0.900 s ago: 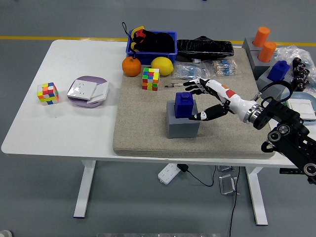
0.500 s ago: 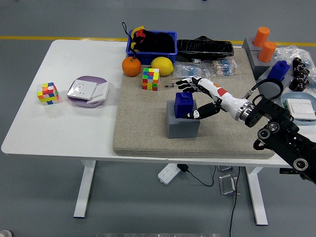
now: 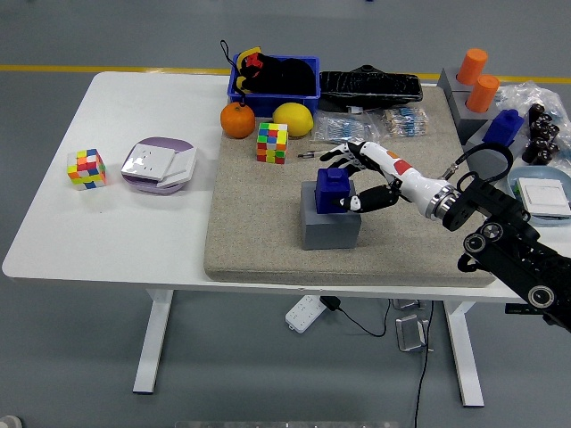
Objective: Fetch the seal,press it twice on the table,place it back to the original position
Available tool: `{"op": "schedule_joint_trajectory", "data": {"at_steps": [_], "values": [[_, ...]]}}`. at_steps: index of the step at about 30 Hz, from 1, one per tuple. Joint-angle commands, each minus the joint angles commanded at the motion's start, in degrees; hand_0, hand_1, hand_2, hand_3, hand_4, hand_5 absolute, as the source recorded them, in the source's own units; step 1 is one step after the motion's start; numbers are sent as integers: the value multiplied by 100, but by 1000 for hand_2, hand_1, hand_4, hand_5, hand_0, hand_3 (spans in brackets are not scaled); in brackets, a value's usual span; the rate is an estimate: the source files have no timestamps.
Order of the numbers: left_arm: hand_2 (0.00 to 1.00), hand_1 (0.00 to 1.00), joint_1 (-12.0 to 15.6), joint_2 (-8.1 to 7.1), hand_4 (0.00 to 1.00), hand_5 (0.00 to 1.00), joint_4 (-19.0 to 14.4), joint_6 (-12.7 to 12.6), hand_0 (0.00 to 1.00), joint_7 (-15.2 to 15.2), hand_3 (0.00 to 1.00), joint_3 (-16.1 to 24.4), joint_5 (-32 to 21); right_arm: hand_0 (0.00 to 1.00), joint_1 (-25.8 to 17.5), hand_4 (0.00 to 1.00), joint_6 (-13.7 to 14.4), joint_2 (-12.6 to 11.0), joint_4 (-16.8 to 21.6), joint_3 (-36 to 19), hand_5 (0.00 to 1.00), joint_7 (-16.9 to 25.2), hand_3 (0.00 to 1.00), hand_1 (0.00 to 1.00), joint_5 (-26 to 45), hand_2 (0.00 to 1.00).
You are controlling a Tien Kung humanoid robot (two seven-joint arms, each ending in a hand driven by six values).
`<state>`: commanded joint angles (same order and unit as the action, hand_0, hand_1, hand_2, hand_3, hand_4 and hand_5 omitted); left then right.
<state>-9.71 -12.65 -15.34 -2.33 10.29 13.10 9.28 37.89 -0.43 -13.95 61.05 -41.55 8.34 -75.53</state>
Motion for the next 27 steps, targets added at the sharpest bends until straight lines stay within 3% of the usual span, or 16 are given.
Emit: {"op": "schedule_joint_trajectory", "data": {"at_steps": [13, 14, 19, 20, 27], "values": [[737, 744, 4, 4, 622, 439, 3, -2, 793, 0, 760, -15, -13, 615, 66, 819, 175, 24, -10, 187, 2, 86, 656, 543, 69, 585], [736, 743, 0, 4, 622, 440, 2, -2, 793, -1, 760, -15, -12, 563, 76, 791, 203, 26, -19, 202, 2, 99, 524, 475, 89, 495], [736, 743, -10, 6, 622, 440, 3, -1, 793, -1, 760, -39, -24, 563, 129, 791, 385, 34, -69, 292, 2, 196, 524, 475, 203, 495], [737, 744, -10, 6, 622, 441, 1, -1, 793, -1, 761, -36, -21, 541, 138, 764, 414, 36, -80, 306, 2, 212, 460, 440, 224, 455], [737, 744, -6, 5, 622, 440, 0, -1, 793, -3, 760, -29, -17, 524, 170, 737, 575, 27, -160, 349, 2, 287, 432, 419, 316, 435]]}}
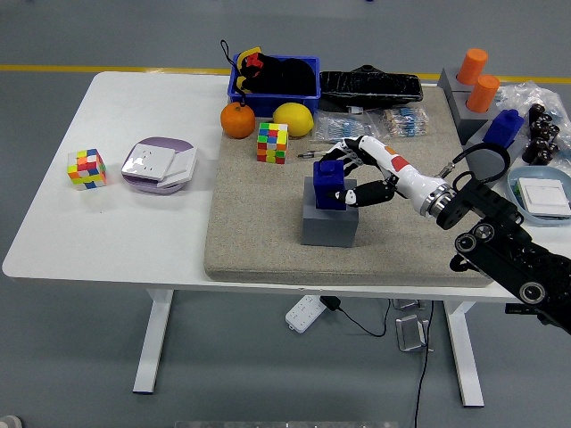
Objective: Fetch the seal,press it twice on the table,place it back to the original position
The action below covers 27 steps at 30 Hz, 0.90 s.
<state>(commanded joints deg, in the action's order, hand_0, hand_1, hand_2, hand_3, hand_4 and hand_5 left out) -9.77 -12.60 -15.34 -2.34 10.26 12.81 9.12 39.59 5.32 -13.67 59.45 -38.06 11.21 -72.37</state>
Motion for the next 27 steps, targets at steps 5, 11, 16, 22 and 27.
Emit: {"op": "schedule_joint_trajectory", "data": {"at_steps": [5, 11, 16, 22, 27], "values": [[737, 744, 16, -5, 621, 439, 9, -1, 793, 3, 761, -8, -13, 521, -34, 736, 5, -45, 125, -49, 2, -12, 427, 414, 39, 434], [737, 744, 23, 3, 622, 440, 3, -1, 793, -1, 761, 20, 6, 523, -86, 732, -19, -95, 291, -137, 2, -59, 427, 411, 53, 431], [737, 744, 7, 5, 622, 440, -1, 0, 793, -3, 761, 47, 27, 523, -104, 732, -55, -199, 503, -287, 2, -104, 427, 411, 28, 431], [737, 742, 19, -4, 622, 439, 13, 0, 793, 3, 761, 20, 4, 521, -187, 718, -56, -415, 702, -737, 2, -130, 428, 410, -55, 430], [737, 743, 36, 1, 622, 438, 17, 0, 793, 2, 761, 22, 4, 523, -394, 714, -47, -563, 635, -1224, 2, -153, 423, 410, -205, 429]]}}
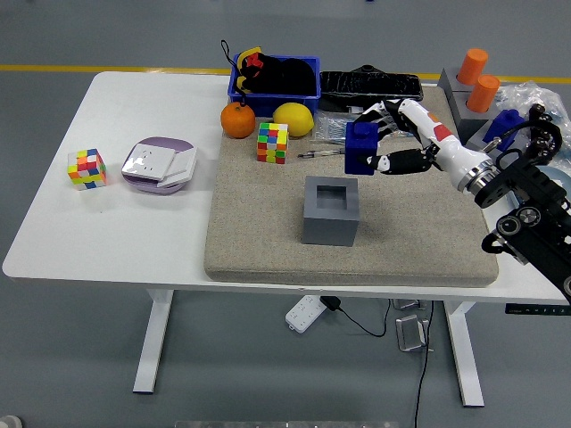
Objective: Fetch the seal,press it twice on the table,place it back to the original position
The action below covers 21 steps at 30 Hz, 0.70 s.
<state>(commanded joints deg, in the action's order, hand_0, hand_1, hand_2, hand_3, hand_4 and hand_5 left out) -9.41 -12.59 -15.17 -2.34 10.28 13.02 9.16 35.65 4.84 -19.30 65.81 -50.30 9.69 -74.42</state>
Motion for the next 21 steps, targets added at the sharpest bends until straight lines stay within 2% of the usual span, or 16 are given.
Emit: {"op": "schedule_joint_trajectory", "data": {"at_steps": [7, 13, 21], "values": [[737, 744, 6, 20, 623, 438, -5, 1, 794, -1, 761, 37, 27, 520, -271, 710, 64, -61, -459, -192, 2, 61, 421, 409, 13, 429], [736, 743, -4, 33, 623, 438, -12, 0, 793, -5, 761, 69, 57, 519, -400, 707, 117, 42, -984, -54, 2, 153, 420, 407, 104, 427], [736, 742, 14, 33, 622, 439, -3, 2, 792, 1, 761, 21, 30, 518, -511, 706, 208, 220, -1494, 49, 2, 288, 419, 407, 170, 427]]}}
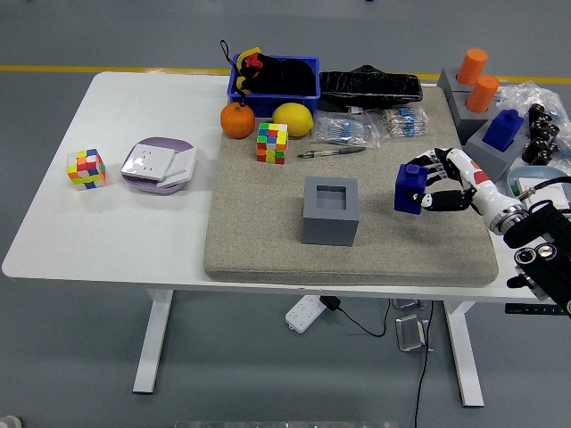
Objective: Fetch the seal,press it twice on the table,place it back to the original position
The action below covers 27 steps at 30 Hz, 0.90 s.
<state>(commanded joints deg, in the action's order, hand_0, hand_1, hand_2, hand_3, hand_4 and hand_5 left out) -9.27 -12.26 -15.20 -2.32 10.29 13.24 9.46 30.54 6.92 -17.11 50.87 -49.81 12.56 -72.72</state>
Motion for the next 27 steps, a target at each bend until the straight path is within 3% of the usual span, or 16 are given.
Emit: {"op": "schedule_joint_trajectory", "data": {"at_steps": [7, 12, 16, 27], "values": [[736, 743, 12, 18, 622, 439, -2, 3, 793, 1, 761, -1, 2, 519, -43, 703, 2, 75, -247, 101, 2, 31, 414, 407, 66, 426], [736, 744, 11, 18, 622, 439, -8, 2, 793, -2, 761, 19, 15, 518, -68, 705, 0, 69, -200, 75, 2, 23, 414, 406, 55, 425], [736, 744, 18, 13, 622, 439, -2, 0, 793, 0, 761, 6, 1, 518, -51, 705, 8, 23, 88, -92, 2, -1, 414, 406, -12, 425], [736, 741, 10, 6, 622, 439, 1, 0, 793, -1, 761, -7, -17, 516, 21, 707, -61, -162, 1651, -425, 2, -178, 412, 405, -13, 426]]}}
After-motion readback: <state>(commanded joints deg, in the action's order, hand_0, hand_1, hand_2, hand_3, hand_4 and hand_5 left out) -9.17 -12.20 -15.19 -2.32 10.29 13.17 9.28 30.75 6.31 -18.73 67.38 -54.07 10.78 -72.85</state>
